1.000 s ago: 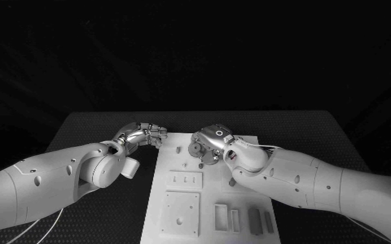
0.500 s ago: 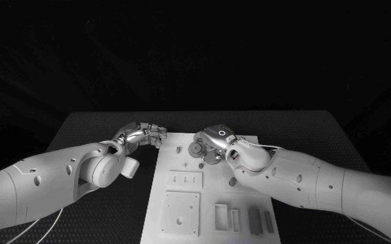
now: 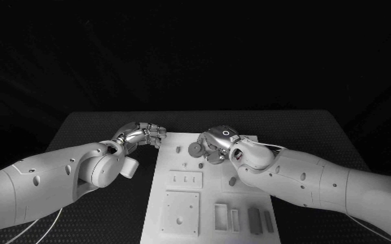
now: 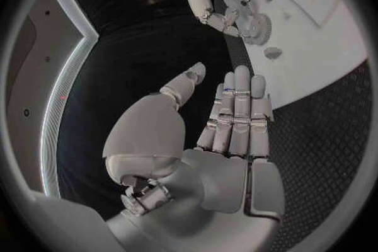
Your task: Assemble the parts on the task board
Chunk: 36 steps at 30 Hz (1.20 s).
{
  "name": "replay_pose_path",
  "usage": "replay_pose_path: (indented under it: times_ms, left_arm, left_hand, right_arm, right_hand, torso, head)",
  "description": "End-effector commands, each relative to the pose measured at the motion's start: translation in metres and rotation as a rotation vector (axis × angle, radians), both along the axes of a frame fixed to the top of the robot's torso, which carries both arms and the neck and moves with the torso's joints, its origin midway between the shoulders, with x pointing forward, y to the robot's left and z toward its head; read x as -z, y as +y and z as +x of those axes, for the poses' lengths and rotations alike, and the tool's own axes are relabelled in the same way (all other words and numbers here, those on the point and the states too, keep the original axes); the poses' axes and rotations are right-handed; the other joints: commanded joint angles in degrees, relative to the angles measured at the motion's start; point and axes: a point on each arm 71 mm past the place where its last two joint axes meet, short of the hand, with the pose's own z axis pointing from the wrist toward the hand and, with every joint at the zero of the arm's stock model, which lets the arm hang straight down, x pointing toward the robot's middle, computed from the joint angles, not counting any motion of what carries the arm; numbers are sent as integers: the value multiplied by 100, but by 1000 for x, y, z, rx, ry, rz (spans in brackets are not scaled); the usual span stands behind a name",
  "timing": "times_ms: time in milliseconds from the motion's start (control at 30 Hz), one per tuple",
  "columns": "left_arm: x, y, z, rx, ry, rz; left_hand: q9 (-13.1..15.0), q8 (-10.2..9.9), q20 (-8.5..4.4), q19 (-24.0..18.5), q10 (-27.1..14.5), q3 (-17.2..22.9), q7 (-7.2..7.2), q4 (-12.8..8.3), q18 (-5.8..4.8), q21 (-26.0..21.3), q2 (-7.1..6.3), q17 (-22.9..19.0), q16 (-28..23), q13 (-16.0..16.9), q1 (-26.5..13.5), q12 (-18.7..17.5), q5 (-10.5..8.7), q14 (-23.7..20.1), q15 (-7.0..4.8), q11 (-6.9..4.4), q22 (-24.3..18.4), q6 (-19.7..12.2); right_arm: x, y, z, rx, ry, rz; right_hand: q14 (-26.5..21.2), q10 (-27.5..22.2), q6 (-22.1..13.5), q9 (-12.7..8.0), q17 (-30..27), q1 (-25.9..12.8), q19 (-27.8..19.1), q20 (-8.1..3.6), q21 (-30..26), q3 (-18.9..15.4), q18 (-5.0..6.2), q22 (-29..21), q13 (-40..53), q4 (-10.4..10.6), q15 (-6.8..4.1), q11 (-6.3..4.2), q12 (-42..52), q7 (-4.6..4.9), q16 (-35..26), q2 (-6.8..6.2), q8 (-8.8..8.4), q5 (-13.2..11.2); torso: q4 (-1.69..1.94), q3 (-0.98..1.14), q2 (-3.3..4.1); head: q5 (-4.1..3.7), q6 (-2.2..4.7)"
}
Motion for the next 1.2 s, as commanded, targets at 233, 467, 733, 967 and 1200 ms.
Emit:
replay_pose_path:
  times_ms: [233, 467, 733, 967, 1200]
  left_arm:
    - [-1, 1, 0, 3, -6, -6]
    - [-1, 2, 0, 1, -6, -5]
    - [-2, 5, 1, -5, -10, -4]
    - [-1, 9, 2, -13, -15, -2]
    - [-1, 8, 4, -11, -16, -1]
  left_hand:
    - [10, -24, -20, -36, -37, 2, 27, 25, 72, 32, -16, -7, 35, -8, -46, -29, -19, -50, 0, 14, 50, -25]
    - [10, -25, -20, -36, -38, 3, 28, 25, 72, 32, -16, -7, 35, -8, -47, -30, -19, -50, 0, 14, 49, -26]
    - [15, -30, -19, -40, -62, 6, 25, 19, 74, 32, -19, -11, 34, -14, -43, -48, -20, -55, 1, 20, 48, -28]
    - [24, -30, -19, -42, -28, 5, 19, 15, 75, 36, -24, -12, 37, -5, -40, -33, -30, -52, 0, 10, 47, -20]
    - [39, -32, -19, -45, 46, -4, 23, 16, 75, 43, -27, -15, 42, 16, -51, 2, -49, -51, -3, -18, 46, -8]
  right_arm:
    - [-1, -9, -2, 7, 10, 13]
    - [-11, -22, -6, 1, -42, 136]
    - [-30, -57, 0, 9, 21, 310]
    - [-47, -108, 2, 51, 126, 426]
    - [-48, -145, 0, 74, 165, 388]
  right_hand:
    - [-11, -64, 86, 0, 33, -15, -63, 16, 8, 311, 215, 63, -26, -319, 20, 25, 63, 2, -37, 358, 36, 1156]
    - [28, -17, 116, 2, 44, -180, 18, 17, 46, 218, 216, 59, -39, -290, 17, 16, 96, -7, -28, 232, 57, 590]
    - [53, -19, 80, -18, 77, -318, 75, -34, 36, -246, 216, 29, -78, -155, 20, 21, 126, 1, -53, -79, 54, -909]
    - [-49, -165, 22, -26, 117, -257, -81, -80, -12, -792, 216, 51, -80, -304, 28, 41, 136, 25, -111, -13, 50, -2014]
    - [-219, -336, -3, -21, 178, -162, -284, -71, -58, -1276, 216, 87, -80, -561, 42, 57, 143, 38, -156, 126, 63, -2347]
  torso:
    - [-8, 8, 0]
    - [-6, 7, -3]
    - [-14, 15, -7]
    - [-84, 42, -27]
    - [-164, 83, -62]
  head:
    - [15, 4]
    - [-4, 41]
    - [-47, 115]
    - [-78, 142]
    - [-57, 141]
